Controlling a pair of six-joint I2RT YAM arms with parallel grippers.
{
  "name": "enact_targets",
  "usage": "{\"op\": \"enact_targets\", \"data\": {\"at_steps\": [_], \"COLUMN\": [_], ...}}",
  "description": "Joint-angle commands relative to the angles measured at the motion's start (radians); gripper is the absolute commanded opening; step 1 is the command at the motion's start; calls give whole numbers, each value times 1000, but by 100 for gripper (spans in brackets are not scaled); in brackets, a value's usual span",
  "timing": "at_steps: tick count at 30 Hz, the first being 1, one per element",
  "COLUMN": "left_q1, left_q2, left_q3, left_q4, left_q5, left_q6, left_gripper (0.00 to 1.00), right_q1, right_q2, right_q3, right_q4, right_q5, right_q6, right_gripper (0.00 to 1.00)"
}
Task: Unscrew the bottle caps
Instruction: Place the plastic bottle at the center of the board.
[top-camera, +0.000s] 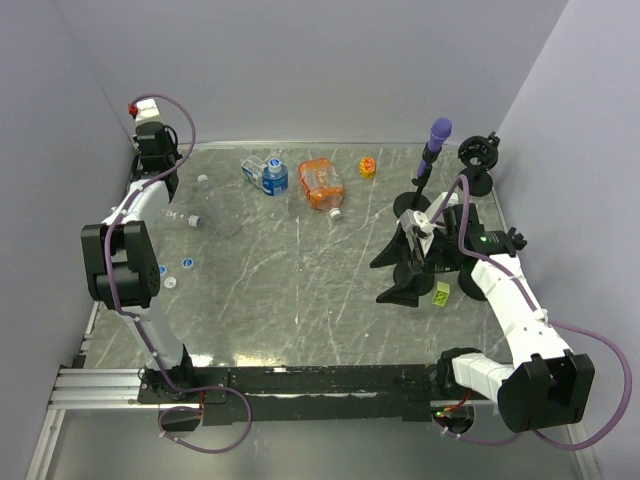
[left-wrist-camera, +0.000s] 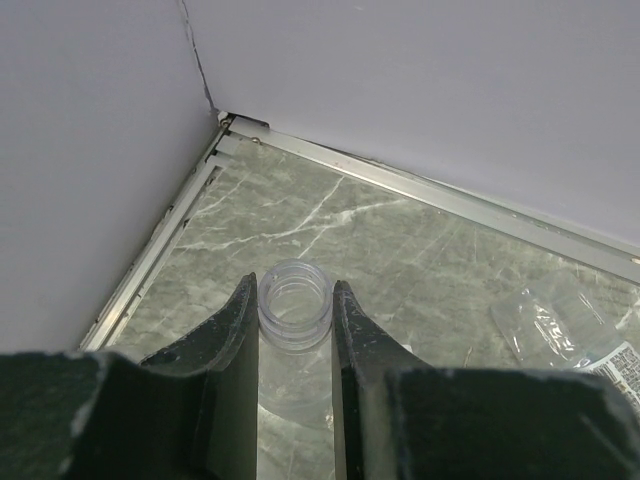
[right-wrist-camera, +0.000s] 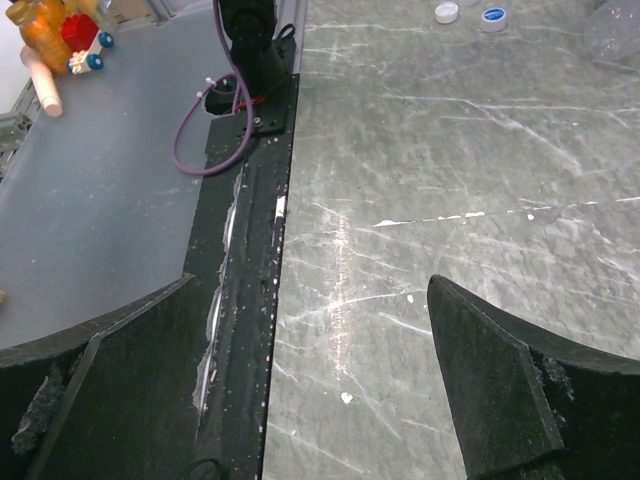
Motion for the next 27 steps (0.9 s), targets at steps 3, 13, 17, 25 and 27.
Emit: {"op": "enact_targets", "data": {"at_steps": [3, 13, 17, 25, 27], "left_q1": [5, 8, 9, 9, 8], "left_q2": [-21, -44, -48, -57, -62], "left_q3": [-24, -32, -31, -18, -14], "left_q4": [16, 0, -12, -35, -42], "left_q5": [2, -12, -11, -6, -6], "left_q6": [-21, -35, -44, -61, -66], "left_gripper": [26, 47, 50, 56, 60], "right_q1": [-8, -8, -9, -8, -8], "right_q2": [8, 9, 6, 6, 8], "right_q3": [33, 36, 34, 34, 34], "right_q4": [4, -2, -1, -4, -5], "right_q5": [-28, -39, -37, -39, -39], "right_q6": [-53, -56, -53, -56, -59], "right_gripper": [99, 99, 99, 99, 99]}}
